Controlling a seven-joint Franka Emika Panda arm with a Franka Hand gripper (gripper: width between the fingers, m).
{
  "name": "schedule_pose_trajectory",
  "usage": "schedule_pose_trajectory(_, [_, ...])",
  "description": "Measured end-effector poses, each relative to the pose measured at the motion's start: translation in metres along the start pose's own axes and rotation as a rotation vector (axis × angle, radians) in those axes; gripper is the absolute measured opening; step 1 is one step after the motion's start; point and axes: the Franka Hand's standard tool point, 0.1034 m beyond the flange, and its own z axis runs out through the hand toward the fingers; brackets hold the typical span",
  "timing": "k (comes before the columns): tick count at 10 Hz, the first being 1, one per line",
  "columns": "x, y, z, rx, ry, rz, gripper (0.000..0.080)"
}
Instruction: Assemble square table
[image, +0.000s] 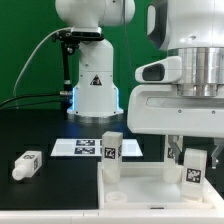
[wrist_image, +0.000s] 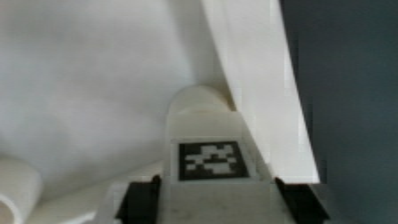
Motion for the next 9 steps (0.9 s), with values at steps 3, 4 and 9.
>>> schedule_pose_trajectory(3, [-0.0025, -0.0005, 0.0007, -0.014, -0.013, 0.412, 0.029])
schedule_pose_trajectory(4, [-0.0041, -0.0007, 0.0013, -0.013, -0.032, 0.613, 0.0288])
schedule_pose_trajectory(9, [-0.0011, 0.0002, 0.0019, 0.036, -0.076, 0.94, 0.0292])
